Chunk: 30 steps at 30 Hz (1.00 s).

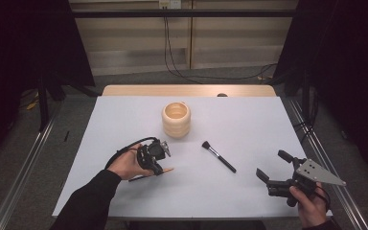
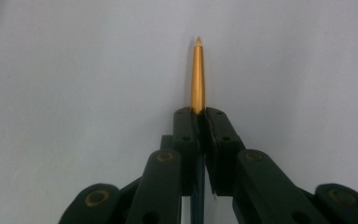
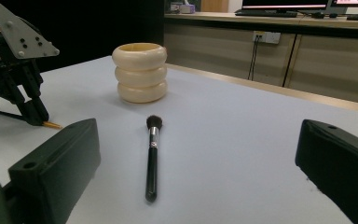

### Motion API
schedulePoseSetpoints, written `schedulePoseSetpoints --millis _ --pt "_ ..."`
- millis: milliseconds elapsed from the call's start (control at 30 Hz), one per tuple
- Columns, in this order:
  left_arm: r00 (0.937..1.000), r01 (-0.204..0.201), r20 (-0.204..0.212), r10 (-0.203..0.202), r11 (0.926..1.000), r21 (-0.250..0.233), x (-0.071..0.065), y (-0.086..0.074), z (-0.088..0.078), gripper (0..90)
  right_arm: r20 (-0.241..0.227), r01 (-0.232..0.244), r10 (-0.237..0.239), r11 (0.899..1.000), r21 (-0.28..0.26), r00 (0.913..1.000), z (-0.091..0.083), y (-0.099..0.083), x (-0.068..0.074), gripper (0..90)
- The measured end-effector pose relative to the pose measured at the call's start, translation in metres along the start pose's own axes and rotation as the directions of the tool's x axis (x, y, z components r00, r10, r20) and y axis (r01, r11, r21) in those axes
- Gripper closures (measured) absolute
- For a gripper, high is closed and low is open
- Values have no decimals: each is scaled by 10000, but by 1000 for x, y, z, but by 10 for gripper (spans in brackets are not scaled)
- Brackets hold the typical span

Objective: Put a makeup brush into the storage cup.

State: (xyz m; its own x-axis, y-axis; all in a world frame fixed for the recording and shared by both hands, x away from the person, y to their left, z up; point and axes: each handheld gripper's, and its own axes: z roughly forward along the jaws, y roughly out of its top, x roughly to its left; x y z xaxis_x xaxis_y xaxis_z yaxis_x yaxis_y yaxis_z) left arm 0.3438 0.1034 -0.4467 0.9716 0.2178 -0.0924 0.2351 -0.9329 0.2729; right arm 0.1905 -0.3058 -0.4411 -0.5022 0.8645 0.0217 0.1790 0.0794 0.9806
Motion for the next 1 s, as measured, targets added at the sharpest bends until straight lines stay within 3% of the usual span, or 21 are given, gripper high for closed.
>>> schedulePoseSetpoints --millis 300,333,467,567,700,833,1000 --pt "9998 182 -59 -183 9997 -137 -2 -1 0 837 19 0 0 10000 43 10000 0 0 0 0" --pt "9999 -108 -95 109 9999 104 0 0 -1 837 6 1 -1 10000 49 10000 0 0 0 0" --pt "9997 229 -31 -229 9997 -36 -1 0 -1 838 -6 -15 15 10000 46 10000 0 0 0 0" --pt "10000 48 -4 -48 9999 90 1 0 -2 837 22 -26 26 10000 30 10000 0 0 0 0" --pt "9998 211 -44 -211 9998 -19 -1 0 -2 838 -52 -41 41 10000 8 10000 0 0 0 0" --pt "9999 95 -106 -95 9999 73 1 0 -3 838 5 -62 62 9999 -80 10000 0 0 0 0" --pt "9987 444 -247 -448 9989 -161 0 -1 -3 837 -35 -30 30 10000 -45 10000 0 0 0 0"
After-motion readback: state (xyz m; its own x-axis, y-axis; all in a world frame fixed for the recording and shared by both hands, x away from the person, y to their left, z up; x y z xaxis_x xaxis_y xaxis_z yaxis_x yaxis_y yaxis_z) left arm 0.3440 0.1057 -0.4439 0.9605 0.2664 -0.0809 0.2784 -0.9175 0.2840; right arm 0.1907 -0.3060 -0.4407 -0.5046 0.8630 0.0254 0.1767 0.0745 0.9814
